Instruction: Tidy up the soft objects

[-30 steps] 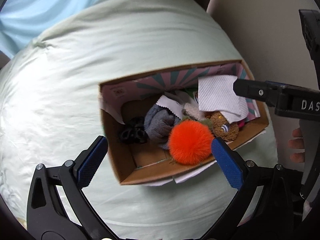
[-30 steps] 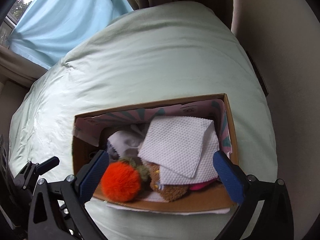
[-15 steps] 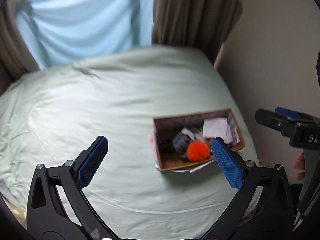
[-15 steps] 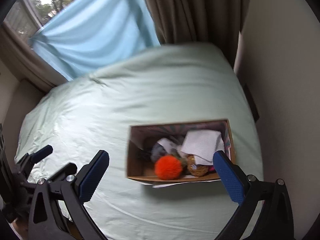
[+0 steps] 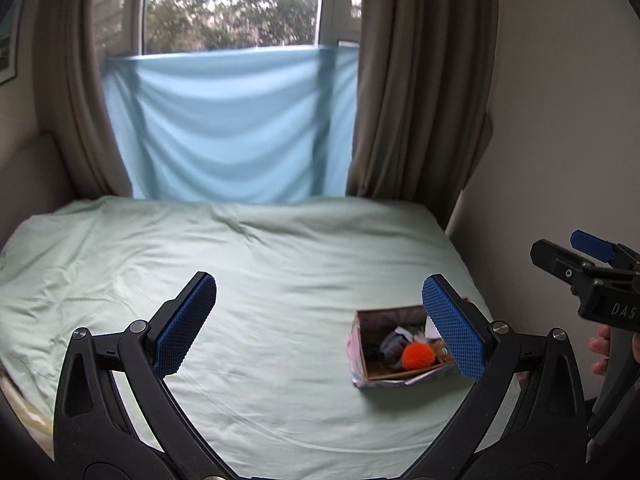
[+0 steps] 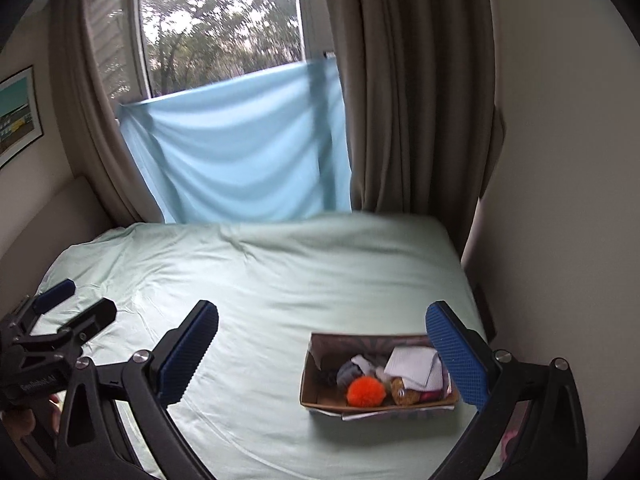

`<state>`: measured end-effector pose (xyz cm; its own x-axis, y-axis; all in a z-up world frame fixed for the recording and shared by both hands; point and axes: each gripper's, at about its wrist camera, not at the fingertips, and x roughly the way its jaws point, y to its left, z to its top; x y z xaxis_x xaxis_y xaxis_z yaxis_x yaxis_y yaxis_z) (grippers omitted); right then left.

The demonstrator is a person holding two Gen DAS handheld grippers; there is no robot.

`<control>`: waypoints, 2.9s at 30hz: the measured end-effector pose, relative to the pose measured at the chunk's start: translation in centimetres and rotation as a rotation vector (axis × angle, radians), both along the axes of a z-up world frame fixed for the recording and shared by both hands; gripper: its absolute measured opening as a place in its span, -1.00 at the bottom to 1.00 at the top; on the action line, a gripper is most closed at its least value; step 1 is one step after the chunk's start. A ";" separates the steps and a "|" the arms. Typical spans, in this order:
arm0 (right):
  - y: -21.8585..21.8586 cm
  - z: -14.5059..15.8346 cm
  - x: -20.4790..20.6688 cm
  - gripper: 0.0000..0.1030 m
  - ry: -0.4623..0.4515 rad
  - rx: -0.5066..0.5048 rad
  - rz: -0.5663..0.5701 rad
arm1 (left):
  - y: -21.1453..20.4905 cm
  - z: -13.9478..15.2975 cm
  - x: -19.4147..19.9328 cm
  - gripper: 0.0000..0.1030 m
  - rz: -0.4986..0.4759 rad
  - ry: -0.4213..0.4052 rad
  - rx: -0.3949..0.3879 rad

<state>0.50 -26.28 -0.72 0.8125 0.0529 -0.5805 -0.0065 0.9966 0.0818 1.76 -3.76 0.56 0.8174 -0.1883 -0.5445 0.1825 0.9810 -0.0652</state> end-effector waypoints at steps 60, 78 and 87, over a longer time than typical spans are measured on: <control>2.6 0.6 -4.1 0.99 -0.106 -0.026 -0.047 | 1.1 0.5 -4.6 0.99 0.034 -0.113 0.024; 2.2 0.6 -3.6 1.00 -0.124 -0.025 -0.051 | 0.7 0.1 -4.3 0.99 0.041 -0.119 0.042; 2.2 0.6 -3.3 1.00 -0.122 -0.027 -0.048 | 0.7 0.6 -4.5 0.99 0.083 -0.176 0.071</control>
